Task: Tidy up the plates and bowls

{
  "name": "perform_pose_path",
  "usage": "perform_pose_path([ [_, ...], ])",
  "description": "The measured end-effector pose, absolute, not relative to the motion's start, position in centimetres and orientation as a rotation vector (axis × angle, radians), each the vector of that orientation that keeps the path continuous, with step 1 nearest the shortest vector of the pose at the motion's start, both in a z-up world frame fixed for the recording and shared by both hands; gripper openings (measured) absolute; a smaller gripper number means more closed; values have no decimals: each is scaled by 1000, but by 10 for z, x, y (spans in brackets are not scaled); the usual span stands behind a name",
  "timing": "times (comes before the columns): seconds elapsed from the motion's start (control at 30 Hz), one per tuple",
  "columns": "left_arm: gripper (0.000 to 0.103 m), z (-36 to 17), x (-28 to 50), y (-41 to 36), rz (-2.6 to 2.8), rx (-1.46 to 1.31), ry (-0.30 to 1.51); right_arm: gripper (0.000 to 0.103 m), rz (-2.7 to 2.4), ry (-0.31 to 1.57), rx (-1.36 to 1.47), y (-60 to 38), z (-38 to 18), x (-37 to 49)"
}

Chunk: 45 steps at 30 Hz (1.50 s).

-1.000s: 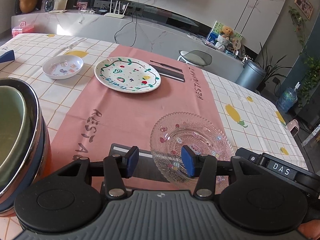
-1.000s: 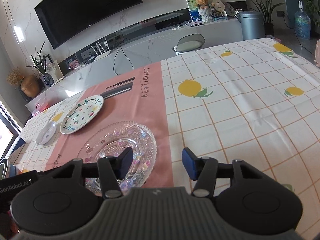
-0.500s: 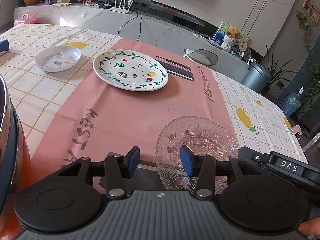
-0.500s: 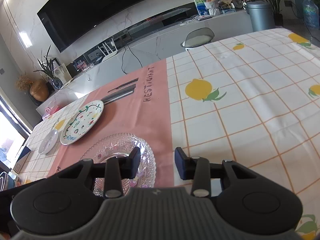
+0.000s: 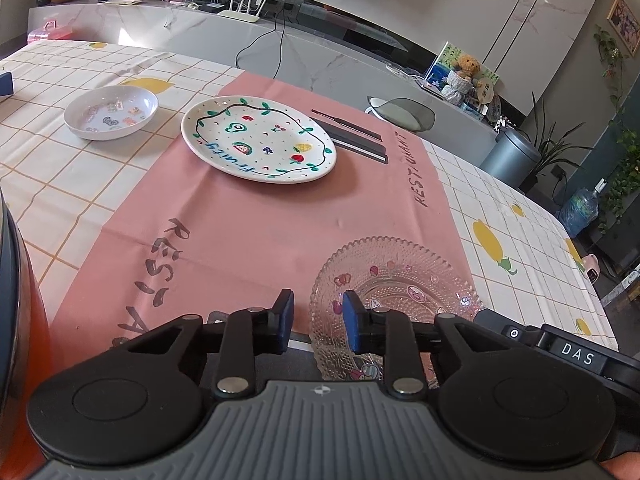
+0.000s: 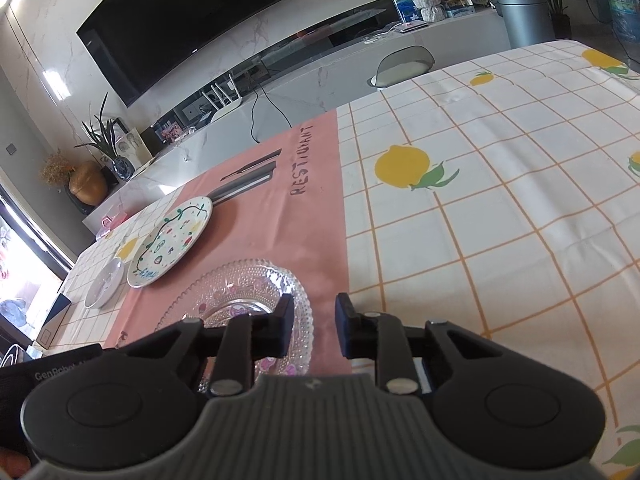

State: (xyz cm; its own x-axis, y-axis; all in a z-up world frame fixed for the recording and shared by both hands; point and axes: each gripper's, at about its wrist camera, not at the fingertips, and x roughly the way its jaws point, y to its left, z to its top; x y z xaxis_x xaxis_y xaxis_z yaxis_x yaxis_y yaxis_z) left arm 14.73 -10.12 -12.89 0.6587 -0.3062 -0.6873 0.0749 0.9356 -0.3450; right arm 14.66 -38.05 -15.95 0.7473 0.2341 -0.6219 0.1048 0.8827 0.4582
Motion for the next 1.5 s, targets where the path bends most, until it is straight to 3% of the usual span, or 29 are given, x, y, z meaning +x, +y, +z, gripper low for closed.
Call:
perform_pose_path([
  [0.07,18,-130,147,-103,-231,-295,834,17,82,734,510,-381,-161,145],
  [0.2,17,-129,146,-105,-219,-283,831,9,100,740,532,-379,-163,143],
  [1.03,16,-104,102,-88,-247,-283,819,8,73,755,599,-372,-144,99],
  [1.5,16,-116,66,-83,-295,-245,857,8,-1,784,663,-366,-153,47],
])
